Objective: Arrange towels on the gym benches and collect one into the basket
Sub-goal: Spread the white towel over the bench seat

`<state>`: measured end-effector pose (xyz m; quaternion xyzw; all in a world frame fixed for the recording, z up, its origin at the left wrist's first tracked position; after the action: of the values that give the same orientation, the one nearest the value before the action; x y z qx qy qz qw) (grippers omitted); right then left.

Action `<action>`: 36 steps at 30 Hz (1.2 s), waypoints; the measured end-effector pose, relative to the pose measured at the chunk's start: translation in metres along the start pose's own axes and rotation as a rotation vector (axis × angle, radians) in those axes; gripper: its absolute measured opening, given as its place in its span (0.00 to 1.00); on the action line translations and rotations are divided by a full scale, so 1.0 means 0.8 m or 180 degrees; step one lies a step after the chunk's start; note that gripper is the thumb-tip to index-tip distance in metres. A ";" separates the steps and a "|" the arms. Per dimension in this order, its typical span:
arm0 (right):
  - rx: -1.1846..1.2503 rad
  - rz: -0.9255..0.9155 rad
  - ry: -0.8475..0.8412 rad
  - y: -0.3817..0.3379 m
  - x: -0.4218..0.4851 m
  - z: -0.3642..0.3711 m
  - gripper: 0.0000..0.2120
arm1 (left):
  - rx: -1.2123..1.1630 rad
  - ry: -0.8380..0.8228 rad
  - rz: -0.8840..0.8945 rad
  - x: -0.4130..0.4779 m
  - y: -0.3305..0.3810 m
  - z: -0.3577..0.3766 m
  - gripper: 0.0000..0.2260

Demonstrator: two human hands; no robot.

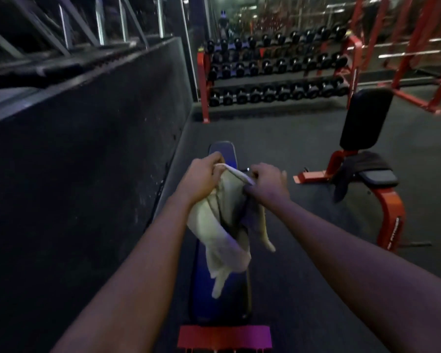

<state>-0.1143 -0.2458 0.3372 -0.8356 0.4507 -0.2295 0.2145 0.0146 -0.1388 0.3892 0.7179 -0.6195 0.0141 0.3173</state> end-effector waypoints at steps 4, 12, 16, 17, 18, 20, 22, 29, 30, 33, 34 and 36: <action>0.0141 0.0388 0.0307 0.040 0.010 -0.057 0.10 | 0.0653 -0.0781 0.0096 0.028 0.041 -0.060 0.14; 0.0583 0.0341 -0.0239 0.047 0.050 -0.096 0.08 | 0.1386 0.0290 0.0034 0.079 0.091 -0.159 0.08; 0.1132 -0.0078 -0.0852 0.029 0.049 -0.094 0.11 | 0.1751 0.0637 -0.0087 0.089 0.091 -0.197 0.04; 0.1144 -0.0183 -0.0885 0.027 0.051 -0.099 0.10 | 0.1800 0.0654 -0.0138 0.089 0.086 -0.205 0.04; 0.1114 -0.0286 -0.0899 0.026 0.055 -0.104 0.09 | 0.1825 0.0661 -0.0203 0.088 0.080 -0.214 0.03; 0.1004 -0.0518 -0.0969 0.026 0.061 -0.111 0.15 | 0.1826 0.0693 -0.0325 0.085 0.066 -0.230 0.03; 0.0934 -0.0654 -0.1122 0.025 0.065 -0.116 0.17 | 0.1887 0.0732 -0.0308 0.081 0.064 -0.239 0.04; 0.0272 -0.0601 -0.1791 0.007 0.059 -0.110 0.10 | 0.2417 0.1373 -0.0222 0.057 0.086 -0.263 0.12; 0.0377 -0.0662 -0.1824 -0.010 0.060 -0.123 0.08 | 0.2574 0.1524 -0.0272 0.055 0.090 -0.282 0.14; 0.1518 -0.0821 -0.1364 -0.061 0.083 -0.196 0.10 | 0.2530 0.2954 -0.1123 0.025 0.093 -0.360 0.15; 0.1742 -0.0743 -0.1387 -0.065 0.086 -0.199 0.13 | 0.2152 0.3276 -0.1661 0.003 0.093 -0.364 0.21; 0.1284 -0.0567 -0.1610 -0.058 0.070 -0.156 0.15 | 0.0993 0.2841 -0.2160 0.003 0.042 -0.289 0.36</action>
<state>-0.1289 -0.2889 0.4744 -0.8429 0.2538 -0.1173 0.4597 0.0714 -0.0329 0.5895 0.8391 -0.1516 0.3039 0.4249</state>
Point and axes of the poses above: each hand's wrist, its own x-axis towards the middle knuckle, its own z-axis out of the palm, y = z × x, the point moved 10 cm from there along x, towards the middle knuckle, and after that the axes turned 8 degrees about z, right-handed, at the moved point
